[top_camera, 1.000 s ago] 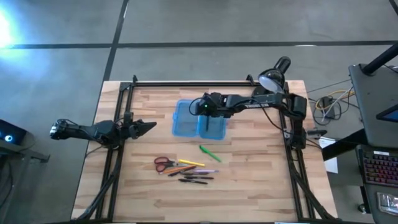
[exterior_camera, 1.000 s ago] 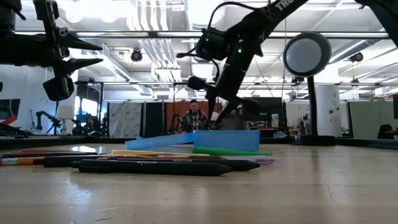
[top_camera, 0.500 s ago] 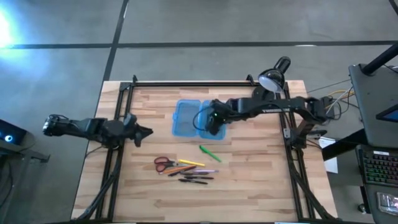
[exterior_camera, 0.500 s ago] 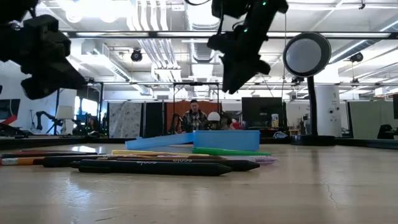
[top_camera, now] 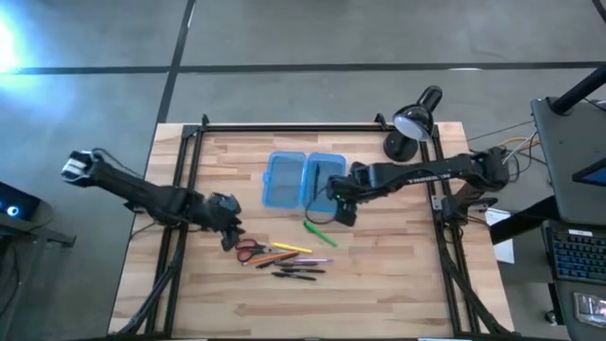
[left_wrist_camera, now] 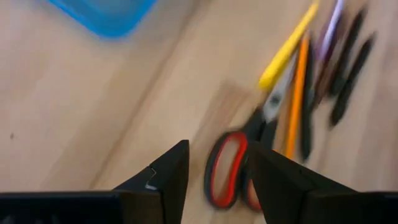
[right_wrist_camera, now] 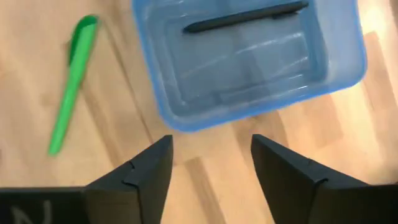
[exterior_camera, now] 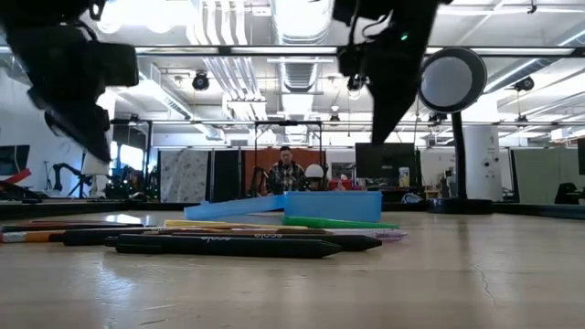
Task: Pick & place school supplies into a supply box
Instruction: Put the black scissors into the blue box
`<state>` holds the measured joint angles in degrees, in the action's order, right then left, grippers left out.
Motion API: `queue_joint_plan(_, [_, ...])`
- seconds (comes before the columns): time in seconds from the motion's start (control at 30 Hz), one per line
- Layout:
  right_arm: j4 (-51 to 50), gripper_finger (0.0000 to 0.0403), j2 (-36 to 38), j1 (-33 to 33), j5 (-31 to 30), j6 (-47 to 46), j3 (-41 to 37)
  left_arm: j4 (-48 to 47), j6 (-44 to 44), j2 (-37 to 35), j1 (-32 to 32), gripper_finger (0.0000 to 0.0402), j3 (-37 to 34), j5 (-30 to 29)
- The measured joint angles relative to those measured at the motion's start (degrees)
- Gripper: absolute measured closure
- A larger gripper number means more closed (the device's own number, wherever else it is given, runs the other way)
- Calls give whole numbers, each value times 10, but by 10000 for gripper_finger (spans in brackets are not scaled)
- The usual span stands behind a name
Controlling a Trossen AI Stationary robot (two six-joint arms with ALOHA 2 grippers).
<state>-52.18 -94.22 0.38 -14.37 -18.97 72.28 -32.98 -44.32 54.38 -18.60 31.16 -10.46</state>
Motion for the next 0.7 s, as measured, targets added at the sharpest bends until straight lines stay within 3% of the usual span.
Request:
queue_joint_plan(0.3, [11,143,102,19,-38,-32,-110,-2,59,144,-94,247,68,-72])
queue_joint_plan(0.53, [38,120,159,20,-38,-54,-173,-10,65,248,-106,247,93,-37])
queue_joint_plan(0.7, [46,107,165,20,-38,-55,-181,-11,78,277,-112,247,105,-35])
